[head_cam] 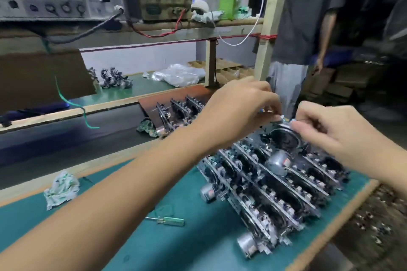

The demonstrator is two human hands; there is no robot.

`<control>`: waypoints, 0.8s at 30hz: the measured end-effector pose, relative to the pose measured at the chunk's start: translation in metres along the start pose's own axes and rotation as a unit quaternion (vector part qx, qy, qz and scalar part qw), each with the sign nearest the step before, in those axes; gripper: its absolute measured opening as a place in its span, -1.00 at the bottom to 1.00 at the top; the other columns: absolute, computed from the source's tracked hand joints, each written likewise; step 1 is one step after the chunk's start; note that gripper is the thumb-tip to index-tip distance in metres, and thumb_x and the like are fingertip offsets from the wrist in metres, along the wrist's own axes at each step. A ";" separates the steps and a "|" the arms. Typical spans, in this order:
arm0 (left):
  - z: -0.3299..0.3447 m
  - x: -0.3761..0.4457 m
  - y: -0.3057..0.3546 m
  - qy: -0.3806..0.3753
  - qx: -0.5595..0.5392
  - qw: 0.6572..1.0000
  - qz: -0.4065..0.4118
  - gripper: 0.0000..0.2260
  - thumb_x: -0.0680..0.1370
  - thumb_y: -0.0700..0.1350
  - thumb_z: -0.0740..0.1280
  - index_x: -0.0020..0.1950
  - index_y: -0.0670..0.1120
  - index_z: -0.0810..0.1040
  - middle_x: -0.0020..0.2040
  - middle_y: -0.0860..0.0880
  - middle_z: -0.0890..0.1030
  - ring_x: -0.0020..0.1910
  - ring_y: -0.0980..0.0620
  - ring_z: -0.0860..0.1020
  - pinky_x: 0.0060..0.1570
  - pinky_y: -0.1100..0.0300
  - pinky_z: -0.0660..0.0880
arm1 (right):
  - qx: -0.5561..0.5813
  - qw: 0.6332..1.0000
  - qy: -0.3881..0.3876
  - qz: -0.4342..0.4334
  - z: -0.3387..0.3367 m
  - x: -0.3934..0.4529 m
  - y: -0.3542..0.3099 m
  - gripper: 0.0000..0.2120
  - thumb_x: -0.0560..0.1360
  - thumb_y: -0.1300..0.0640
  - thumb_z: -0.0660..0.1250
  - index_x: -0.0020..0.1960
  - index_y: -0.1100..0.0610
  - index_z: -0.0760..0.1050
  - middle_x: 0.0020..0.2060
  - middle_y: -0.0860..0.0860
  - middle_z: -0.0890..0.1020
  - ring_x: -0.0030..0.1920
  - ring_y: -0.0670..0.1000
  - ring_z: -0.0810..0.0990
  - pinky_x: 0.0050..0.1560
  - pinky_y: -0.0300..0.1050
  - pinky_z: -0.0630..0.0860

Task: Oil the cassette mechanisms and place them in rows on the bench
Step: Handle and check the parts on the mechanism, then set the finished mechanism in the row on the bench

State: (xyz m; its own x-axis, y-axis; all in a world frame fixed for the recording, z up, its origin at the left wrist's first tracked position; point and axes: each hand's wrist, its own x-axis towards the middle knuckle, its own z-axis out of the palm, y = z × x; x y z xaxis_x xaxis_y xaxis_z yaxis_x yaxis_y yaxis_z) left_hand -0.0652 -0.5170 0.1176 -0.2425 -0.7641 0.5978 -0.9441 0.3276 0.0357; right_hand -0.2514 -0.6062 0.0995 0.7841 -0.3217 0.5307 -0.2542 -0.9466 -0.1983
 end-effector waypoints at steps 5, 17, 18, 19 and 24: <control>0.057 0.054 0.017 0.001 0.017 0.999 0.040 -0.76 0.59 0.01 0.27 0.22 0.01 0.56 0.12 0.03 0.56 0.12 0.02 0.48 0.05 0.12 0.42 | -0.075 0.995 0.037 0.055 -0.021 -0.023 0.062 -0.70 0.46 -0.14 0.08 -0.30 0.05 0.28 -0.56 -0.06 0.35 -0.40 -0.20 0.40 -0.33 -0.38 0.29; 0.156 0.118 0.034 -0.214 -0.025 0.976 0.021 -0.48 0.62 -0.25 0.12 0.56 -0.13 0.02 0.56 -0.08 0.05 0.52 -0.04 0.08 0.41 0.03 0.19 | -0.211 0.969 0.015 0.127 -0.024 -0.048 0.156 -0.67 0.49 0.19 0.34 -0.27 0.05 0.19 -0.51 -0.09 0.31 -0.47 0.04 0.32 -0.40 -0.07 0.29; 0.163 0.121 0.036 -0.226 -0.029 0.974 0.020 -0.47 0.61 -0.27 0.12 0.56 -0.13 0.02 0.56 -0.08 0.04 0.52 -0.04 0.07 0.41 0.03 0.19 | -0.219 0.967 0.008 0.133 -0.023 -0.052 0.161 -0.67 0.49 0.20 0.35 -0.27 0.08 0.20 -0.49 -0.06 0.33 -0.46 0.06 0.34 -0.40 -0.05 0.31; 0.169 0.121 0.037 -0.237 -0.033 0.971 0.018 -0.46 0.61 -0.28 0.12 0.56 -0.13 0.01 0.56 -0.08 0.03 0.52 -0.05 0.07 0.42 0.03 0.18 | -0.222 0.965 0.004 0.139 -0.020 -0.055 0.164 -0.68 0.49 0.20 0.35 -0.27 0.09 0.21 -0.48 -0.03 0.35 -0.46 0.07 0.34 -0.40 -0.04 0.32; 0.196 0.119 0.044 -0.278 -0.082 0.957 -0.018 -0.52 0.67 -0.09 0.08 0.55 -0.15 0.02 0.56 -0.11 0.04 0.52 -0.05 0.06 0.45 0.07 0.06 | -0.202 0.958 -0.037 0.200 -0.001 -0.071 0.180 -0.69 0.53 0.13 0.31 -0.26 0.03 0.19 -0.45 -0.10 0.31 -0.37 0.11 0.41 -0.32 -0.03 0.32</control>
State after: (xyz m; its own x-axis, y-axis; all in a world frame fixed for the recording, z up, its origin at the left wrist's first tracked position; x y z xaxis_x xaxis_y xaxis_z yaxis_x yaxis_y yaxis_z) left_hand -0.1793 -0.7026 0.0336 -0.3345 -0.9392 0.0777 -0.9176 0.3433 0.2001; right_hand -0.3534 -0.7534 0.0270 0.6118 -0.6725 0.4165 -0.7300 -0.6828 -0.0301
